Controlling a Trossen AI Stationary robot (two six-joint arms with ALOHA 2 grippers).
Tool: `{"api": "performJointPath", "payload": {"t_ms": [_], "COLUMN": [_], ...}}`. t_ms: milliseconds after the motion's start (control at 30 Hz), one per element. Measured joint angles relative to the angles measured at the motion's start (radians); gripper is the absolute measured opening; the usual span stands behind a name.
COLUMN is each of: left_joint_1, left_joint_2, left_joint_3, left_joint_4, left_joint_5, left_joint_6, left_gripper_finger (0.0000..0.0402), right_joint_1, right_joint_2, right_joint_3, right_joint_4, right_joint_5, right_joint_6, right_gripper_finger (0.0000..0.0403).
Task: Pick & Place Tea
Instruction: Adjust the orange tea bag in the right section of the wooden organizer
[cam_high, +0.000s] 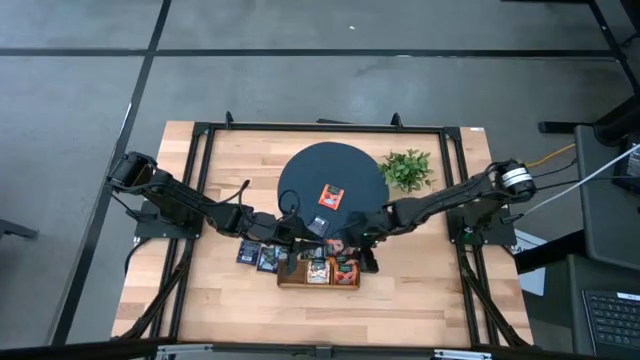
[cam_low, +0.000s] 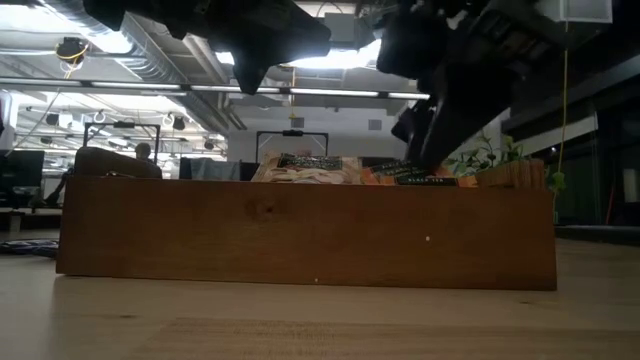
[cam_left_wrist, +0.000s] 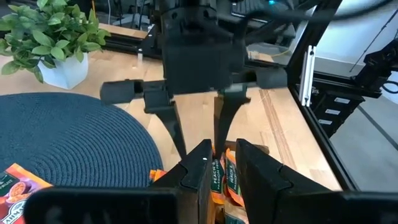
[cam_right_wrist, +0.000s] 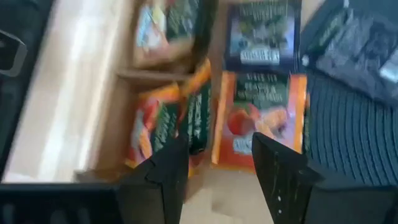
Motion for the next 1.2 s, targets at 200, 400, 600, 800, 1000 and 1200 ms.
{"api": "performJointPath", "payload": {"t_ms": [200, 400, 600, 800, 1000, 1200], "left_joint_1": [-0.001, -0.002, -0.002, -0.002, -0.008, -0.017], "left_joint_2": [0.0, 0.0, 0.0, 0.0, 0.0, 0.0], "left_joint_3": [0.0, 0.0, 0.0, 0.0, 0.0, 0.0], "left_joint_4": [-0.004, -0.004, -0.005, -0.005, -0.005, -0.004], "left_joint_5": [0.003, 0.003, 0.003, 0.004, 0.003, 0.002], "left_joint_6": [0.0, 0.001, 0.003, 0.001, 0.0, 0.0], "left_gripper_finger": [0.0068, 0.0068, 0.0068, 0.0068, 0.0068, 0.0068], "right_joint_1": [0.0, -0.002, -0.002, -0.005, -0.005, 0.011], "right_joint_2": [0.063, 0.07, 0.07, 0.061, 0.027, 0.01], "right_joint_3": [0.102, 0.112, 0.111, 0.111, 0.109, 0.107], "right_joint_4": [-0.121, -0.12, -0.119, -0.122, -0.13, -0.163], "right_joint_5": [0.003, -0.035, -0.06, -0.062, -0.055, -0.007], "right_joint_6": [-0.03, -0.027, -0.021, 0.006, 0.054, 0.111], "right_gripper_finger": [0.017, 0.0108, 0.0018, 0.0009, 0.0006, 0.0004]}}
